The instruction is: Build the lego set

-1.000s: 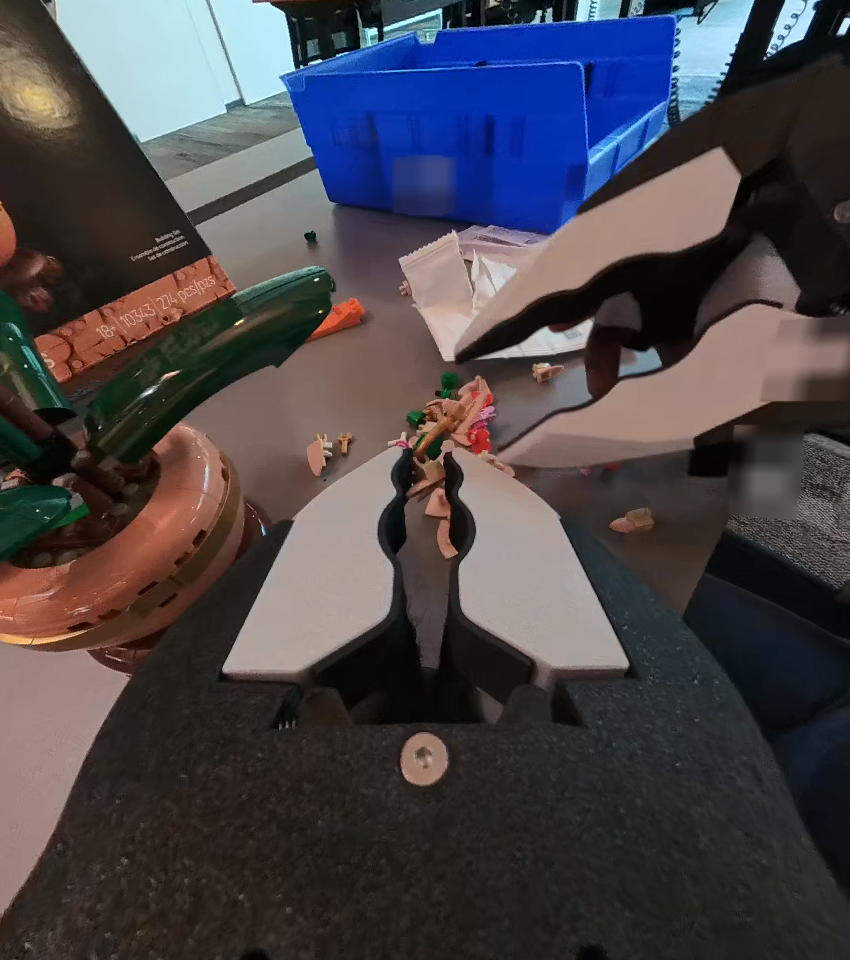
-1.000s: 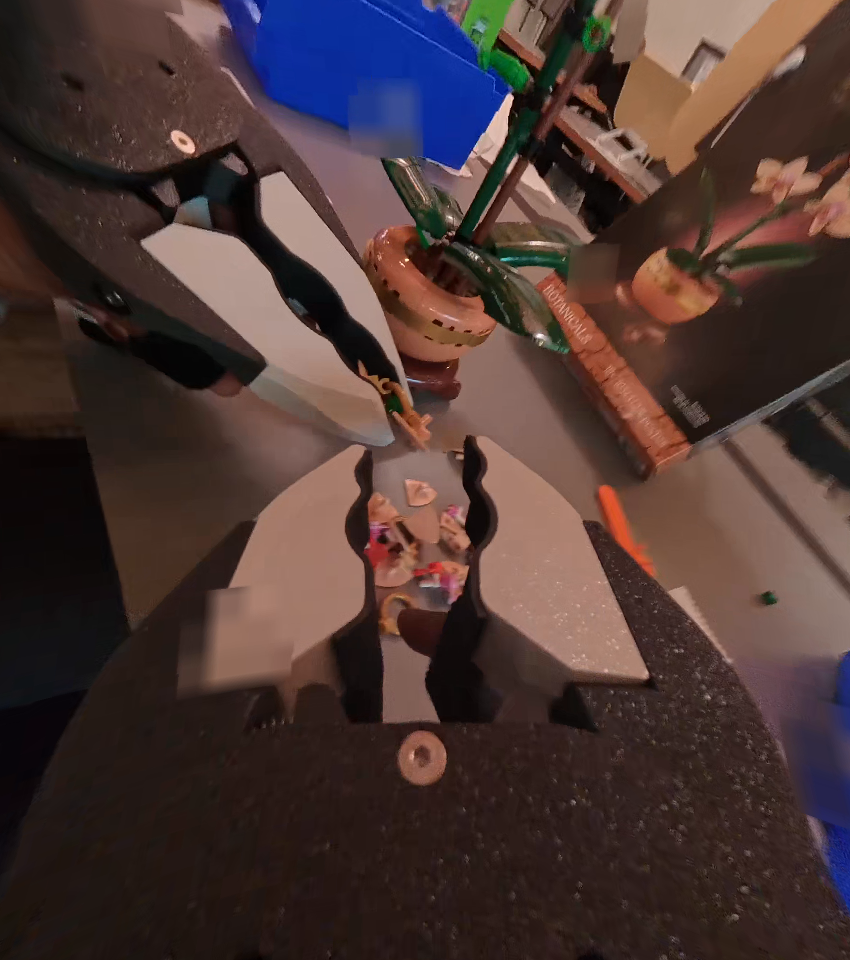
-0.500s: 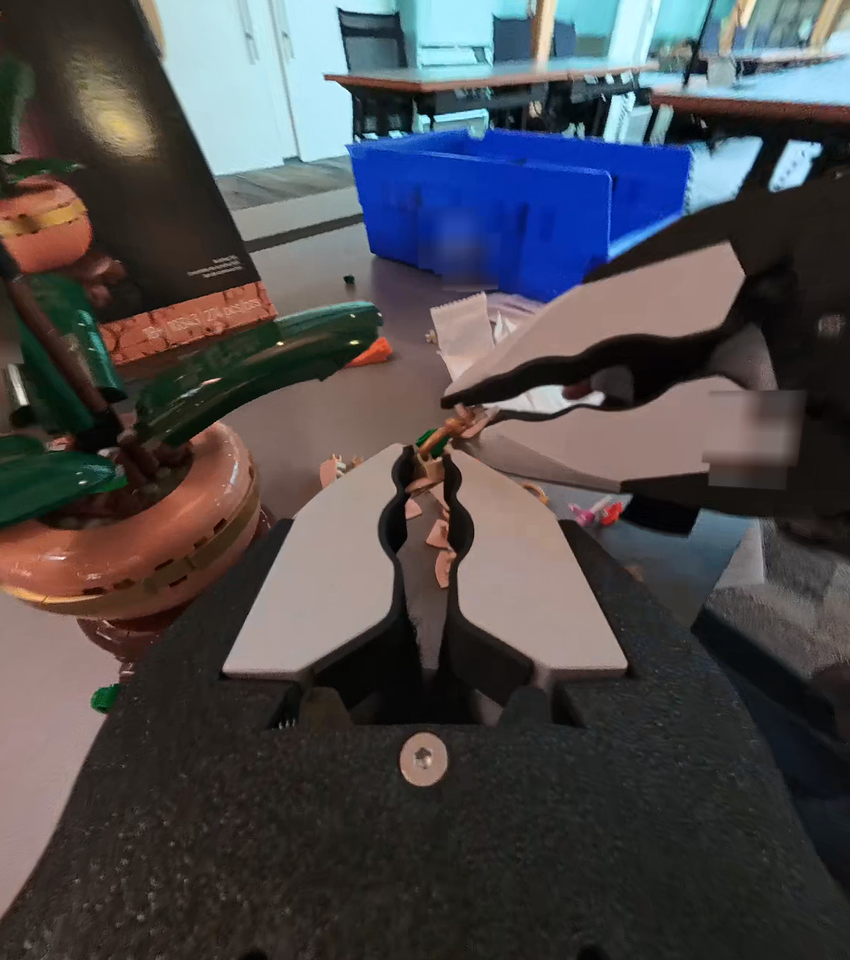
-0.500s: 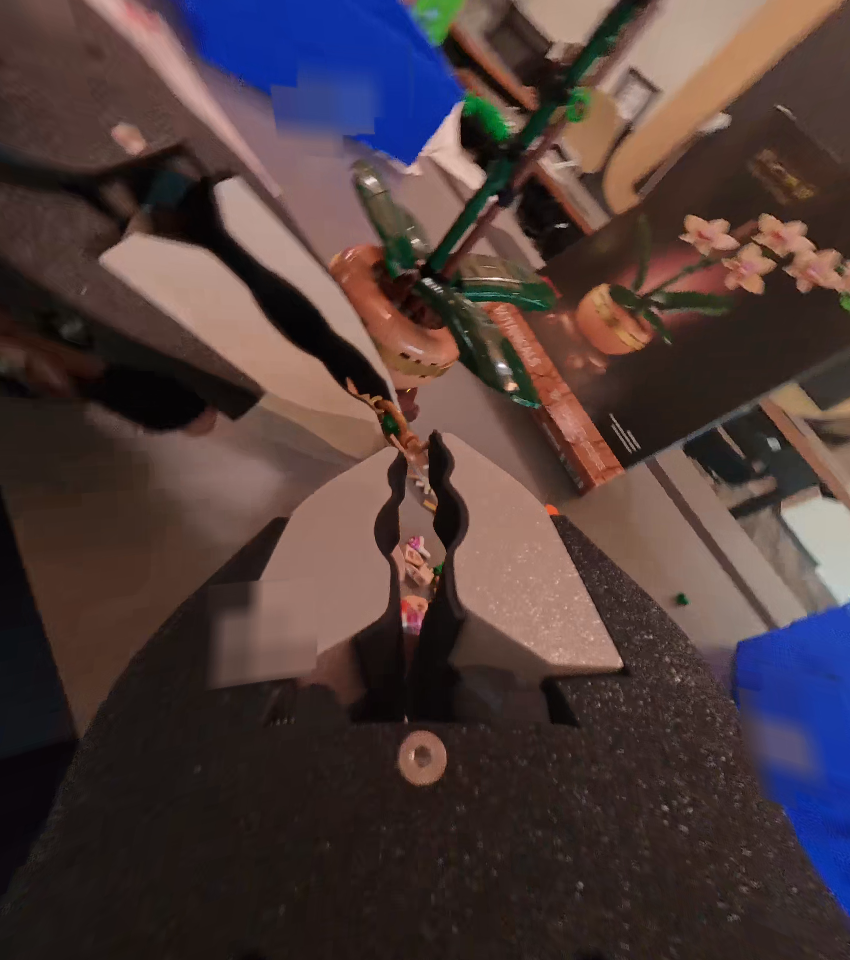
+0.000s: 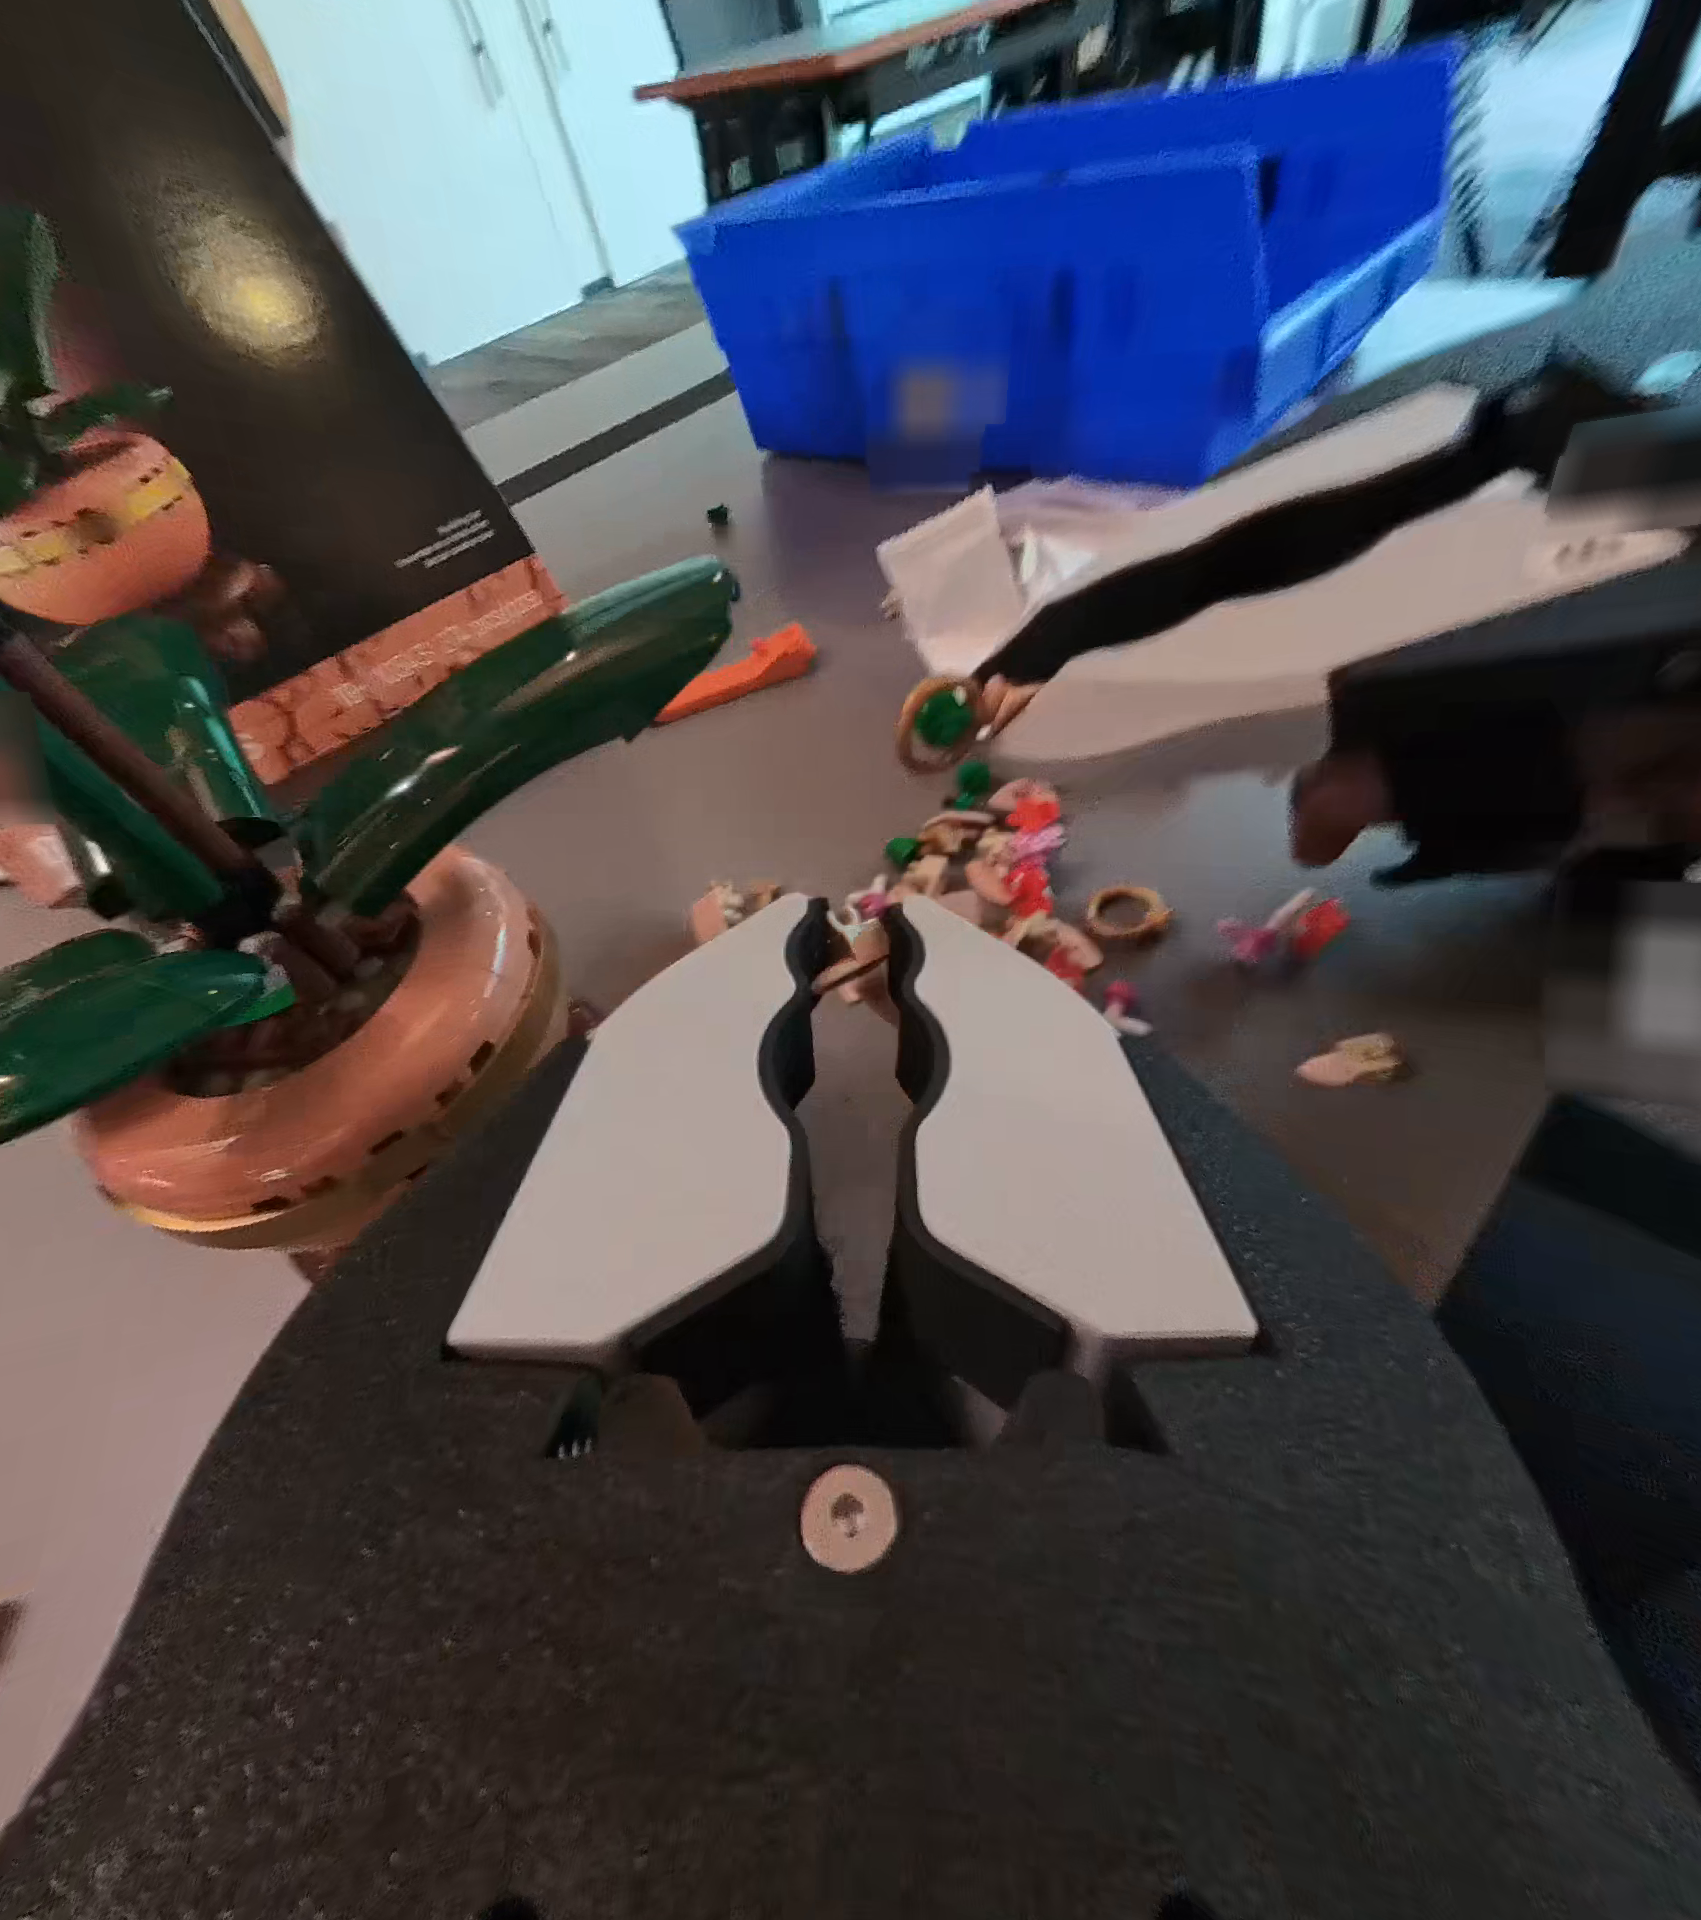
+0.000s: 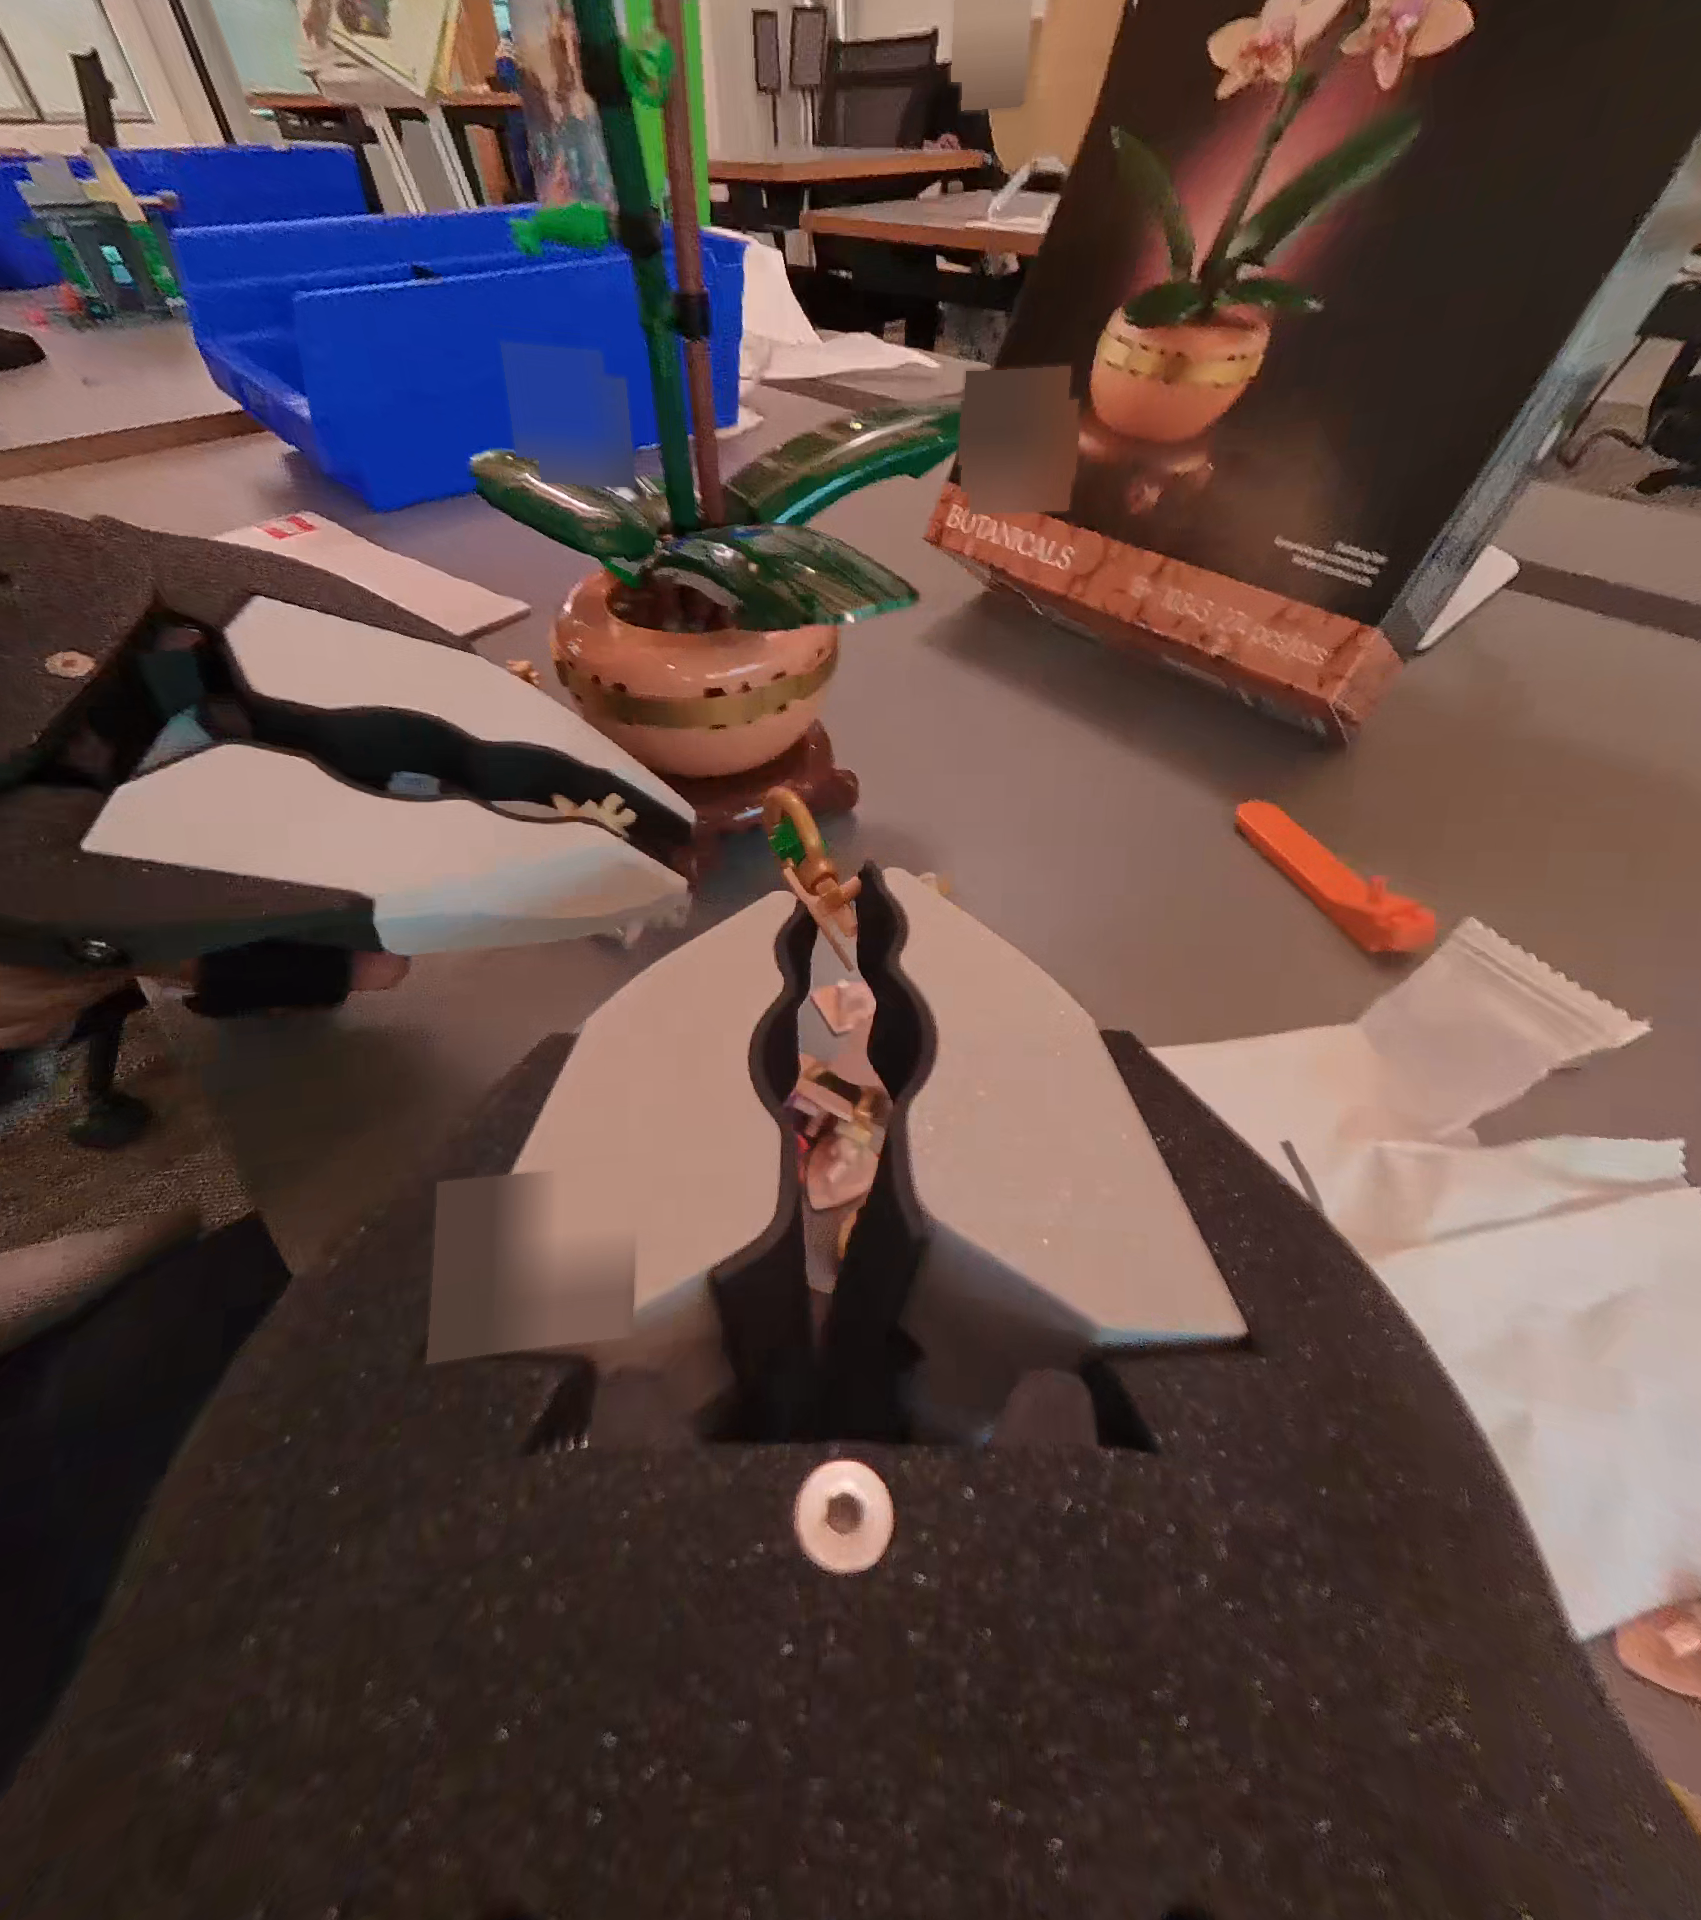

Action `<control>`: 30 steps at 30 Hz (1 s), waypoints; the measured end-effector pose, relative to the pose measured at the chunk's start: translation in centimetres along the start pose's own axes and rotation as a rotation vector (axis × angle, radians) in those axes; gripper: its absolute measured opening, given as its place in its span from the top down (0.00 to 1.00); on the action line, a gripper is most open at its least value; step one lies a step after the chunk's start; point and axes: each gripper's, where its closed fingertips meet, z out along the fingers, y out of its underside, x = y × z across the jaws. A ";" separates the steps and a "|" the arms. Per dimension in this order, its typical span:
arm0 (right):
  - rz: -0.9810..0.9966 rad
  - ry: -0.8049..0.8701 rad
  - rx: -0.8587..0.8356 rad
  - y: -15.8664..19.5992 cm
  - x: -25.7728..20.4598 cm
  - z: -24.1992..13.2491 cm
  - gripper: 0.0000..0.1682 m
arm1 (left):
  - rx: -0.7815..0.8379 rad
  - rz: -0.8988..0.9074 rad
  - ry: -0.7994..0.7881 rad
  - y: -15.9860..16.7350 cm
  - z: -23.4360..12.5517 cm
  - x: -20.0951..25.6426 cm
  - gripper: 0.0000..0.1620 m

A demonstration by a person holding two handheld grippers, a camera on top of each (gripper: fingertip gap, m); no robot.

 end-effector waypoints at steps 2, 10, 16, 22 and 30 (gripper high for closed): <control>-0.006 -0.010 -0.011 0.1 0.2 -0.1 0.95 | -0.064 0.073 0.003 0.9 0.4 0.4 0.93; -0.060 -0.015 -0.039 0.4 -0.3 0.2 0.95 | -0.102 0.050 0.007 1.3 0.7 0.3 0.85; -0.031 -0.032 -0.045 0.7 0.0 0.0 0.95 | -0.077 0.044 -0.014 1.0 0.6 -0.2 0.82; 0.099 -0.239 -0.008 0.0 -1.9 -0.5 0.95 | 0.114 -0.119 0.252 -1.7 -0.6 2.1 0.88; 0.056 -0.418 -0.058 -0.2 -4.1 -1.4 0.95 | 0.228 -0.117 0.380 -3.0 -1.9 3.2 0.92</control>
